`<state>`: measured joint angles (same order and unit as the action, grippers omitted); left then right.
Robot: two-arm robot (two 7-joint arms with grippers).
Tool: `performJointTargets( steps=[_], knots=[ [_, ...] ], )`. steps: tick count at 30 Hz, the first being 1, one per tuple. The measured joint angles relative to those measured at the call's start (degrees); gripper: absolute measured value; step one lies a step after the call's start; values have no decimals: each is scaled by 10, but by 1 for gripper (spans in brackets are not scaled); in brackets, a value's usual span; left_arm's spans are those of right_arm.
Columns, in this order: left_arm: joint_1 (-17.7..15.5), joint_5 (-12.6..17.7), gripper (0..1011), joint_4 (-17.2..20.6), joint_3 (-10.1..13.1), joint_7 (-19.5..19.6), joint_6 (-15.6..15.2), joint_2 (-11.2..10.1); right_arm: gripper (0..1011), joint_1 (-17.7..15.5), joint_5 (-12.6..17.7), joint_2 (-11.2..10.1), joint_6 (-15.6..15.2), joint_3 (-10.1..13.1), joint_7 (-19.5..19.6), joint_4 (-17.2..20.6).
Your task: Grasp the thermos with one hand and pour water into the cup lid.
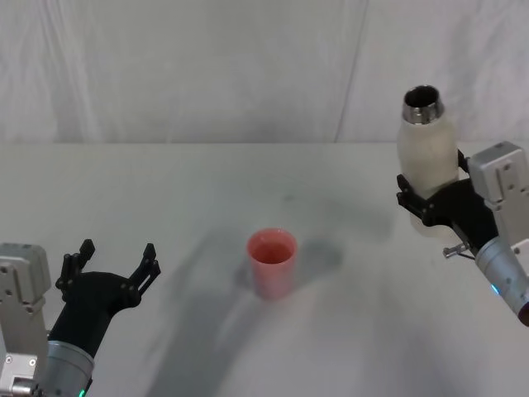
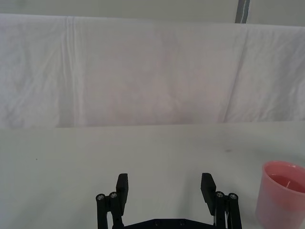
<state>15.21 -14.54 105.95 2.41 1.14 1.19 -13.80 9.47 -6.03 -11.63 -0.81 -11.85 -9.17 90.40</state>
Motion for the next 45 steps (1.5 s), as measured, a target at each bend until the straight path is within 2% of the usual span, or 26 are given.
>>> performJointTargets(
  steps=[5, 10, 14, 19, 24, 29, 39, 45],
  knots=[
    [0, 0, 1001, 0, 0, 0, 0, 0, 960, 12, -28, -8, -4, -12, 0, -1],
    [0, 0, 1001, 0, 0, 0, 0, 0, 960, 28, -77, -23, -12, -33, -2, 0],
    [0, 0, 1001, 0, 0, 0, 0, 0, 960, 37, -102, -31, -16, -42, -6, 2],
    [0, 0, 1001, 0, 0, 0, 0, 0, 960, 42, -125, -39, -18, -50, -8, 5],
    [0, 0, 1001, 0, 0, 0, 0, 0, 960, 45, -169, -51, -16, -64, -1, 9],
    [0, 0, 1001, 0, 0, 0, 0, 0, 960, 46, -194, -54, -14, -71, 3, 10],
    [0, 0, 1001, 0, 0, 0, 0, 0, 960, 43, -222, -52, -14, -79, 9, 7],
    [0, 0, 1001, 0, 0, 0, 0, 0, 960, 44, -252, -54, -18, -96, 10, 1]
  ],
)
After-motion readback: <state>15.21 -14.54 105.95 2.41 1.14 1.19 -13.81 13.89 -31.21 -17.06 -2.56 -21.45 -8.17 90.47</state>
